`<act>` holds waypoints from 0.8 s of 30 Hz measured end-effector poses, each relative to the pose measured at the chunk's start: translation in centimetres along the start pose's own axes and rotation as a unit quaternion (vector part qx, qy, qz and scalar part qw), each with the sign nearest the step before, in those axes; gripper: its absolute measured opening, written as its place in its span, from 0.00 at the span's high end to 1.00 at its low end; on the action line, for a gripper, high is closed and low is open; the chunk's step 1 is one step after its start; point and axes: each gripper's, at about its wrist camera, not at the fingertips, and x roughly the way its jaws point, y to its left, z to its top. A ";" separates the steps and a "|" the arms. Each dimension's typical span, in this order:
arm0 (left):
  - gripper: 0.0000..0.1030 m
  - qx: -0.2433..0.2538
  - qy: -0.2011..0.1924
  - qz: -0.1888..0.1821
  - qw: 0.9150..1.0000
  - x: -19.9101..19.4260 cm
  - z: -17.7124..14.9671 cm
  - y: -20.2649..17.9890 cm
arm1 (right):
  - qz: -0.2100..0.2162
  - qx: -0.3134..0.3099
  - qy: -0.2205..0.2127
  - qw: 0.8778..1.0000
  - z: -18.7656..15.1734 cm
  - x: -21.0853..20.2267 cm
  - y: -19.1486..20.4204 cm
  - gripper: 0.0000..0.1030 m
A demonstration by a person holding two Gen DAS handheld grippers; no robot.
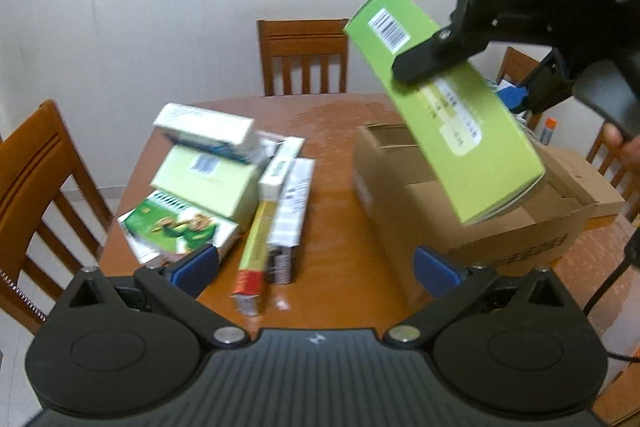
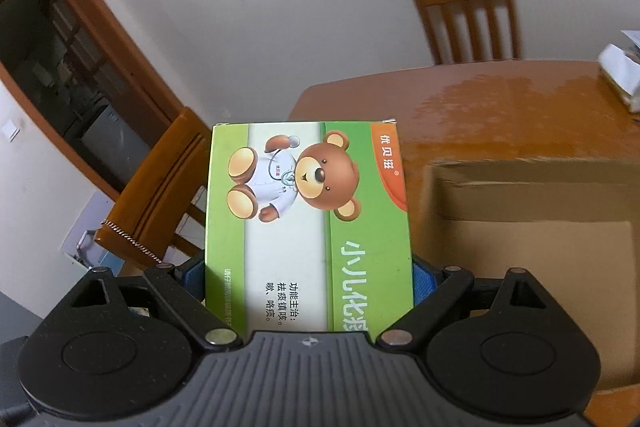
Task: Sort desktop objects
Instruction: 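Lift the held green box with the right gripper toward the cardboard box, then lower the green box into the cardboard box with the right gripper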
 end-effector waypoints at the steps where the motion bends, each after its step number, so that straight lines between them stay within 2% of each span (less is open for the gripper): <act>1: 0.00 0.003 -0.001 -0.001 1.000 0.0 0.3 -0.8 | 0.001 0.002 -0.001 1.000 -0.1 -0.4 -0.7 0.08; 11: 0.00 0.017 0.003 -0.006 1.000 0.6 1.6 -6.3 | -0.033 0.007 -0.011 0.999 1.0 -2.6 -7.7 0.08; 18: 0.00 0.033 0.011 -0.010 0.999 0.8 1.6 -7.2 | -0.083 0.042 -0.019 0.995 1.3 -2.9 -12.6 0.08; 24: 0.00 0.041 0.011 -0.019 0.999 1.8 1.4 -6.4 | -0.140 0.084 -0.050 0.985 1.3 -4.7 -15.9 0.08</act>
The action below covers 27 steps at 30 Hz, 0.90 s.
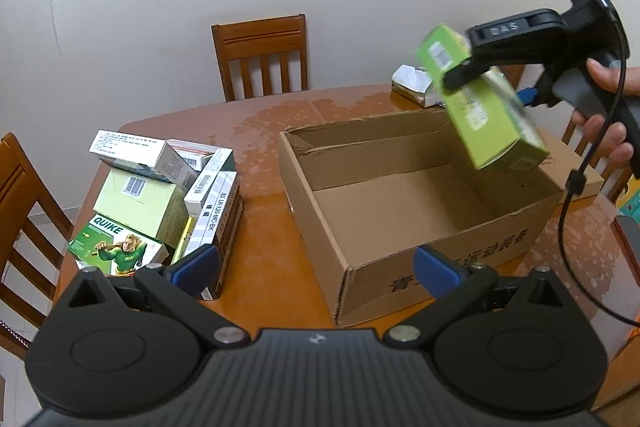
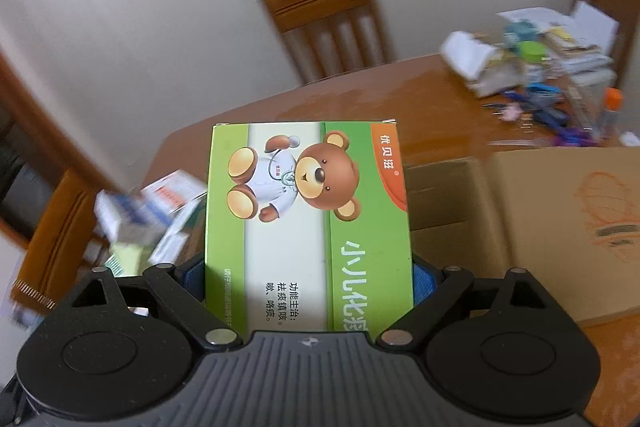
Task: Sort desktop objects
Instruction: 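Lower the green box into the cardboard box with the right gripper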
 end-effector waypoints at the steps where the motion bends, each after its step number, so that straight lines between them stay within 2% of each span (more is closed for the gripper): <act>1: 0.00 -0.003 0.002 -0.001 1.000 0.2 -0.1 0.2 | -0.010 0.003 -0.005 1.000 0.1 -0.1 -0.5 0.08; 5: 0.00 -0.017 0.006 -0.015 1.000 0.9 -0.1 1.1 | -0.050 0.007 -0.010 0.999 0.5 -0.3 -1.6 0.08; 10: 0.00 -0.009 0.006 -0.020 1.000 1.5 -0.1 1.5 | -0.072 -0.003 -0.001 0.997 0.6 0.3 -1.6 0.08; 15: 0.00 -0.011 0.008 -0.022 1.000 1.8 -0.3 1.7 | -0.066 -0.028 0.052 0.996 0.4 3.1 -0.7 0.08; 21: 0.00 -0.016 0.011 -0.020 1.000 1.8 -0.6 1.6 | -0.072 -0.047 0.127 0.988 -0.1 7.8 -1.2 0.08; 27: 0.00 -0.020 0.014 -0.010 1.000 1.7 -0.6 1.7 | -0.099 -0.064 0.164 0.979 -0.5 10.9 -2.0 0.08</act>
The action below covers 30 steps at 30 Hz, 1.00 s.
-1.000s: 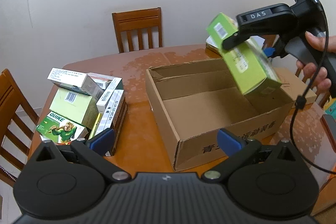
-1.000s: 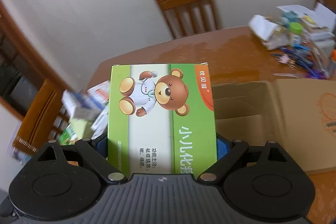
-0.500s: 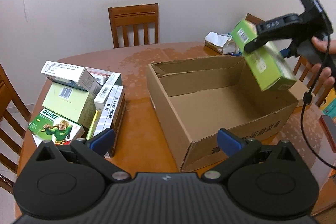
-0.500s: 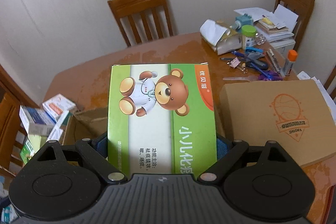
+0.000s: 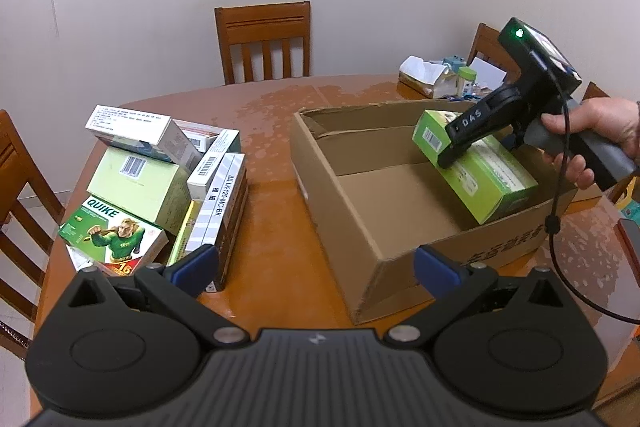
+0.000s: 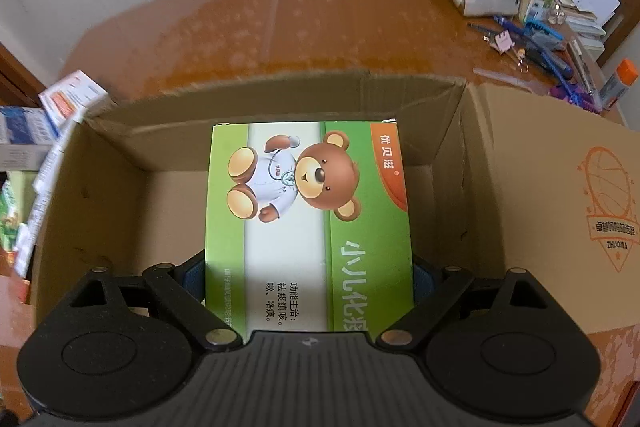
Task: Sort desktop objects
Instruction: 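Lower the green box into the cardboard box with the right gripper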
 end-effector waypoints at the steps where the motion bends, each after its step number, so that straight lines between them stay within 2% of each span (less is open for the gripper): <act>1: 0.00 -0.001 0.000 0.001 1.000 0.0 0.0 0.0 | -0.005 -0.006 0.001 1.000 0.1 0.2 0.1 0.08; 7: 0.00 -0.005 0.003 0.002 1.000 0.1 -0.2 0.0 | 0.011 -0.017 -0.002 1.000 0.7 -0.5 1.4 0.08; 14: 0.00 -0.006 0.006 0.004 1.000 0.3 -0.2 0.1 | 0.036 -0.005 0.018 0.999 1.7 0.3 1.0 0.08; 18: 0.00 -0.011 0.004 -0.005 1.000 0.3 -0.4 0.3 | -0.003 -0.008 0.023 1.000 1.8 1.0 1.3 0.08; 21: 0.00 -0.007 0.011 -0.003 1.000 0.6 -0.4 0.3 | -0.006 -0.003 0.024 1.000 1.6 1.4 1.9 0.08; 27: 0.00 0.011 0.018 -0.005 1.000 0.9 0.0 -0.2 | -0.039 -0.022 0.018 0.999 1.2 2.4 2.8 0.08; 30: 0.00 0.020 0.018 -0.008 1.000 0.8 0.0 -0.8 | -0.034 -0.009 0.023 0.999 1.0 2.8 2.1 0.08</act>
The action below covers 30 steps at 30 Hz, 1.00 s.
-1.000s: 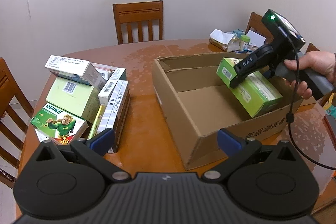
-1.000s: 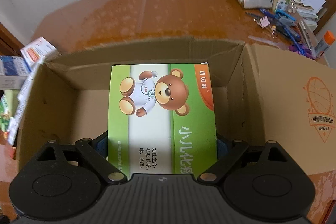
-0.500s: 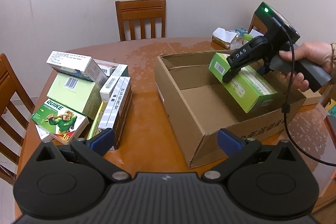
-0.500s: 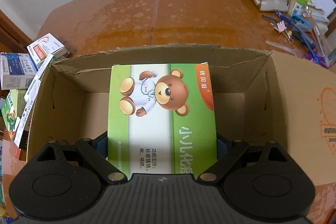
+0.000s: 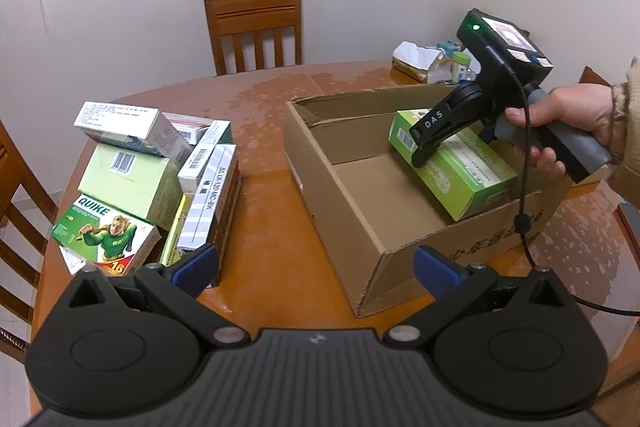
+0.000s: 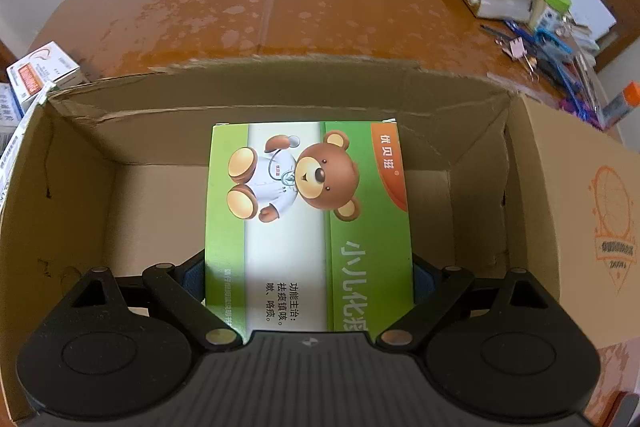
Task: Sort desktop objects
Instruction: 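Lower the green box into the cardboard box with the right gripper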
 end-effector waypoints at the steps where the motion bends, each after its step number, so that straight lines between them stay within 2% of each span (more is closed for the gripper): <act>1: 0.00 0.001 0.000 -0.001 1.000 0.0 0.0 -0.1 | 0.004 0.005 0.003 1.000 -0.1 0.2 -0.2 0.08; 9: 0.00 -0.007 -0.001 -0.001 1.000 -0.1 -0.3 0.2 | 0.015 0.015 0.023 1.000 0.4 1.1 -1.4 0.08; 19: 0.00 -0.019 -0.001 0.001 1.000 0.0 -0.5 0.8 | -0.012 -0.001 0.032 0.999 1.1 2.3 -0.7 0.08; 25: 0.00 -0.014 0.002 -0.005 1.000 0.1 -0.5 0.6 | -0.042 -0.011 0.030 0.999 0.9 2.8 -0.1 0.08; 30: 0.00 -0.004 0.002 -0.005 1.000 0.1 -0.3 0.2 | -0.040 -0.004 0.031 0.999 1.0 3.2 -0.3 0.08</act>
